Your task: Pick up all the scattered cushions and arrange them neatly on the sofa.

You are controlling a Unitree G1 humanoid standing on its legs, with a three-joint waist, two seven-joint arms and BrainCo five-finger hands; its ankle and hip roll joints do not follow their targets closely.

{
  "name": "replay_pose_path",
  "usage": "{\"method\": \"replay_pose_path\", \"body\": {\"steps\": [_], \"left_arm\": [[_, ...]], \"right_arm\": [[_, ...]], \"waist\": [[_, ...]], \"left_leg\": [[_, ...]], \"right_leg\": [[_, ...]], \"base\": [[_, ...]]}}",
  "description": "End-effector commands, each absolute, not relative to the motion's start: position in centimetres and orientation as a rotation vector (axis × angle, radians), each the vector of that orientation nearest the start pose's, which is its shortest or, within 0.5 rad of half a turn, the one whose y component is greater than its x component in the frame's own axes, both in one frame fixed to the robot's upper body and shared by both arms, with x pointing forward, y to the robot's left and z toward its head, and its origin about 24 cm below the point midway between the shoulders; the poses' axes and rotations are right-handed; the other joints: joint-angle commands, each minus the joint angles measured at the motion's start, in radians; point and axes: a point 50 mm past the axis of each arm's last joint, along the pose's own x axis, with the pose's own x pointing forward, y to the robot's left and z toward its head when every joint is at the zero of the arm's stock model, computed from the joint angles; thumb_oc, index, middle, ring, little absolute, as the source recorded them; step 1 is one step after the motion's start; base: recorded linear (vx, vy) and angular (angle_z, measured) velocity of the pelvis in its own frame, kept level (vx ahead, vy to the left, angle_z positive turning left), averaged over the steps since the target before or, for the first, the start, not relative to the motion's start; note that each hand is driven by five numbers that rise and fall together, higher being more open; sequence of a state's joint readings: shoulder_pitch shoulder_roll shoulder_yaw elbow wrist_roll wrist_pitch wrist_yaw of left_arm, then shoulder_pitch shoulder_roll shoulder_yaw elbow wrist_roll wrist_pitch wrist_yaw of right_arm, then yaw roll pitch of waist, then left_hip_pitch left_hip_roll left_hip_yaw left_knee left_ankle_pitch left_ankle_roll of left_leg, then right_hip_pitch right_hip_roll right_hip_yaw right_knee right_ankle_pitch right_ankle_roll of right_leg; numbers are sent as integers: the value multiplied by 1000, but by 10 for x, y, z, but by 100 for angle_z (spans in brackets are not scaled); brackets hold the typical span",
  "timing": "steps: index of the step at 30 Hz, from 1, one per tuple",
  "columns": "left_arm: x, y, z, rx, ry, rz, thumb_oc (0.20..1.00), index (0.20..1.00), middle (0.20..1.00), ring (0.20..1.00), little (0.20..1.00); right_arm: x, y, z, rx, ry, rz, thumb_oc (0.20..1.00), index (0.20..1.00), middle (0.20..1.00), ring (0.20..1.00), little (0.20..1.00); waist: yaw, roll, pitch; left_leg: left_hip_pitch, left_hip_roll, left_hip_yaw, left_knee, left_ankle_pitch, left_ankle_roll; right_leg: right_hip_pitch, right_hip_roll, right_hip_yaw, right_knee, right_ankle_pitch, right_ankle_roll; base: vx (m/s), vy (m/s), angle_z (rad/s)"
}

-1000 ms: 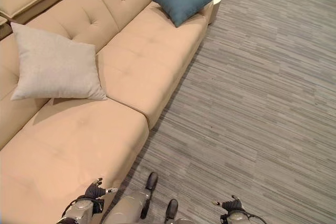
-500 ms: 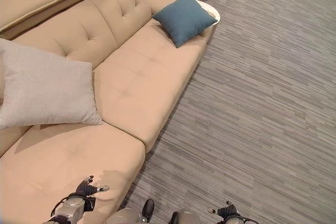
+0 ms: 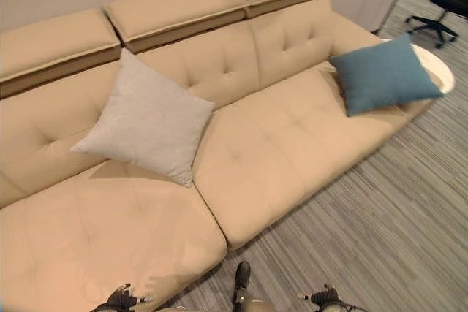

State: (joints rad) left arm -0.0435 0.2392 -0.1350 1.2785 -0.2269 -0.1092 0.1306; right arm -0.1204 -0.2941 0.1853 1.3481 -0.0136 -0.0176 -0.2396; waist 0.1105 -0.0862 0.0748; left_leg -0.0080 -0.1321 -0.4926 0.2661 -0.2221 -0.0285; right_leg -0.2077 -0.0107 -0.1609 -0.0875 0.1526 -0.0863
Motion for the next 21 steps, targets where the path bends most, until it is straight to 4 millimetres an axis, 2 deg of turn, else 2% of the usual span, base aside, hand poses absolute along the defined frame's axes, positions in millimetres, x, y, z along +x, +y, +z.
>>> {"method": "replay_pose_path", "body": {"steps": [1, 2, 3, 4, 6, 7, 9, 13, 14, 15, 16, 17, 18, 19, 20, 21], "left_arm": [[135, 243, -146, 173, 1026, 308, 1000, 1000, 1000, 1000, 1000], [136, 242, -146, 181, 1020, 298, 1000, 1000, 1000, 1000, 1000], [138, 240, -146, 191, 1013, 273, 1000, 1000, 1000, 1000, 1000], [138, 240, -145, 191, 1013, 274, 1000, 1000, 1000, 1000, 1000], [140, 239, -145, 197, 1006, 256, 1000, 1000, 1000, 1000, 1000], [139, 239, -145, 196, 1008, 251, 1000, 1000, 1000, 1000, 1000], [127, 243, -148, 182, 1040, 270, 1000, 1000, 1000, 1000, 1000], [114, 248, -151, 184, 1085, 278, 1000, 1000, 1000, 1000, 1000], [106, 252, -153, 189, 1109, 290, 1000, 1000, 1000, 1000, 1000], [106, 252, -153, 189, 1108, 290, 1000, 1000, 1000, 1000, 1000], [104, 255, -153, 193, 1116, 299, 1000, 1000, 1000, 1000, 1000], [103, 257, -152, 198, 1118, 305, 1000, 1000, 1000, 1000, 1000], [101, 260, -152, 205, 1120, 306, 1000, 1000, 1000, 1000, 1000], [101, 260, -152, 205, 1120, 306, 1000, 1000, 1000, 1000, 1000], [101, 261, -152, 209, 1120, 309, 1000, 1000, 1000, 1000, 1000], [102, 261, -151, 208, 1114, 314, 1000, 1000, 1000, 1000, 1000]], "right_arm": [[115, -280, -142, -524, 1153, -311, 1000, 1000, 1000, 1000, 1000], [115, -281, -141, -513, 1148, -321, 1000, 1000, 1000, 1000, 1000], [111, -283, -142, -493, 1151, -334, 1000, 1000, 1000, 1000, 1000], [112, -283, -142, -492, 1151, -334, 1000, 1000, 1000, 1000, 1000], [111, -284, -142, -488, 1154, -334, 1000, 1000, 1000, 1000, 1000], [110, -284, -142, -490, 1156, -333, 1000, 1000, 1000, 1000, 1000], [113, -281, -142, -518, 1152, -291, 1000, 1000, 1000, 1000, 1000], [118, -276, -143, -536, 1144, -253, 1000, 1000, 1000, 1000, 1000], [122, -272, -142, -553, 1127, -223, 1000, 1000, 1000, 1000, 1000], [122, -272, -142, -552, 1127, -223, 1000, 1000, 1000, 1000, 1000], [128, -269, -141, -562, 1110, -204, 1000, 1000, 1000, 1000, 1000], [131, -267, -141, -565, 1101, -194, 1000, 1000, 1000, 1000, 1000], [136, -263, -140, -566, 1085, -177, 1000, 1000, 1000, 1000, 1000], [136, -263, -140, -566, 1085, -177, 1000, 1000, 1000, 1000, 1000], [146, -260, -138, -576, 1056, -160, 1000, 1000, 1000, 1000, 1000], [149, -260, -136, -582, 1047, -155, 1000, 1000, 1000, 1000, 1000]], "waist": [[-16, 8, 43], [-22, 1, 44], [-30, 1, 43], [-32, 0, 40], [-35, 3, 37], [-31, 5, 35], [-3, 7, 24], [13, 8, 10], [32, 12, 14], [30, 11, 11], [34, 17, 16], [34, 22, 24], [23, 31, 32], [23, 31, 30], [22, 34, 33], [22, 35, 35]], "left_leg": [[-96, 98, 160, -151, 136, -25], [-121, 103, 261, -153, 129, -17], [-138, 104, 402, -146, 116, -1], [-142, 102, 400, -147, 119, -1], [-141, 105, 495, -138, 116, -2], [-139, 96, 494, -140, 113, 3], [-109, 76, 437, -188, 117, 15], [-79, 79, 422, -238, 138, 24], [-49, 82, 404, -265, 140, 35], [-53, 81, 403, -265, 143, 35], [-47, 84, 390, -270, 147, 42], [-38, 88, 376, -271, 148, 47], [-10, 91, 341, -290, 155, 50], [-14, 91, 340, -290, 157, 50], [0, 97, 316, -304, 159, 43], [2, 101, 312, -305, 158, 39]], "right_leg": [[72, -80, -26, 81, -120, 200], [94, -91, -58, 68, -125, 202], [123, -102, -112, 56, -126, 204], [120, -104, -114, 56, -125, 204], [137, -110, -146, 54, -130, 202], [142, -109, -152, 56, -133, 202], [160, -100, -156, 80, -154, 197], [167, -108, -172, 120, -172, 201], [159, -118, -177, 194, -178, 202], [156, -120, -178, 194, -176, 203], [135, -127, -175, 256, -175, 206], [109, -127, -161, 316, -167, 210], [62, -96, -92, 366, -167, 214], [60, -96, -92, 363, -164, 214], [42, -95, -51, 296, -166, 215], [35, -103, -42, 268, -156, 216]], "base": [[48, -86, 89], [114, -167, 121], [89, -126, 144], [70, -77, 152], [75, -6, 92], [129, 5, 17], [197, 35, -2], [107, 66, 14], [93, 101, 14], [88, 107, 14], [46, 61, 14], [130, 93, 24], [104, 55, 25], [174, -14, 40], [129, -73, 59], [200, -115, 57]]}}
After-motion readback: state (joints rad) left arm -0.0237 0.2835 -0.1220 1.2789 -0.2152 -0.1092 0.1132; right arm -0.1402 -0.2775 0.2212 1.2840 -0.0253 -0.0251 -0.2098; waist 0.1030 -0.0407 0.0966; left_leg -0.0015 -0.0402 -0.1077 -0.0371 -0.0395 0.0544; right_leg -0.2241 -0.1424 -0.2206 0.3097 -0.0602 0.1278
